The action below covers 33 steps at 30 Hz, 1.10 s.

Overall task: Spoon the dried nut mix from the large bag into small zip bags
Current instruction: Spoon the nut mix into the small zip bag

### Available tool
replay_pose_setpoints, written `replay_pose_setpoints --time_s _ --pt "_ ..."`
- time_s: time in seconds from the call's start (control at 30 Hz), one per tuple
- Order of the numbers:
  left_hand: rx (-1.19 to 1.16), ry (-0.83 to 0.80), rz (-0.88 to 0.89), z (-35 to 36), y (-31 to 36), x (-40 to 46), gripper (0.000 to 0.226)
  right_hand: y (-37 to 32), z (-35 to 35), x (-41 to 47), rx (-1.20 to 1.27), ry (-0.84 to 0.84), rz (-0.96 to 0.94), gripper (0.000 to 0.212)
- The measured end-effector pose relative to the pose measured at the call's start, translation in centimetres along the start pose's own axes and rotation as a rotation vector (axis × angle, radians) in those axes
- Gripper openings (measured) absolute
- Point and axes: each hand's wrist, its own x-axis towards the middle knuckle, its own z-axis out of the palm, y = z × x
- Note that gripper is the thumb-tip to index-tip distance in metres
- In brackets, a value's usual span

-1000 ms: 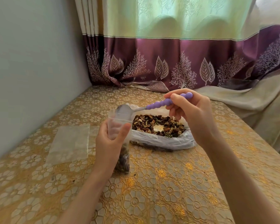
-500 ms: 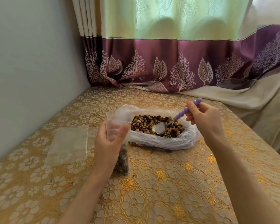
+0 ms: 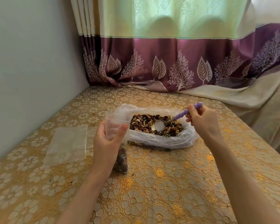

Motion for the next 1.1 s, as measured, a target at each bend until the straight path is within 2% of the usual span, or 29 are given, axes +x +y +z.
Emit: replay_pose_setpoints --time_s 0.17,0.33,0.67,0.83,0.9,1.0,1.1 --pt "-0.004 -0.011 -0.002 0.0 0.1 -0.1 0.046 -0.2 0.3 -0.2 0.012 0.022 -0.038 0.032" --pt "-0.011 -0.018 -0.002 -0.1 0.1 0.0 0.041 -0.1 0.4 -0.4 0.021 -0.037 0.021 0.035" --pt "-0.006 -0.028 -0.002 -0.1 0.0 0.0 0.05 0.4 0.2 -0.7 0.181 -0.121 0.344 0.038" --pt "0.004 -0.04 0.002 -0.1 0.1 0.0 0.048 0.5 0.0 -0.5 0.223 -0.024 0.409 0.035" --pt "-0.002 -0.047 0.002 -0.1 0.0 0.0 0.059 0.7 -0.1 -0.5 0.236 0.004 0.423 0.035" --pt "-0.002 -0.054 -0.012 -0.2 -0.3 0.1 0.088 0.9 -0.1 -0.3 0.268 0.045 0.446 0.036" --pt "0.024 -0.067 -0.04 -0.3 -0.5 0.1 0.101 0.8 -0.1 -0.2 0.331 0.071 0.453 0.034"
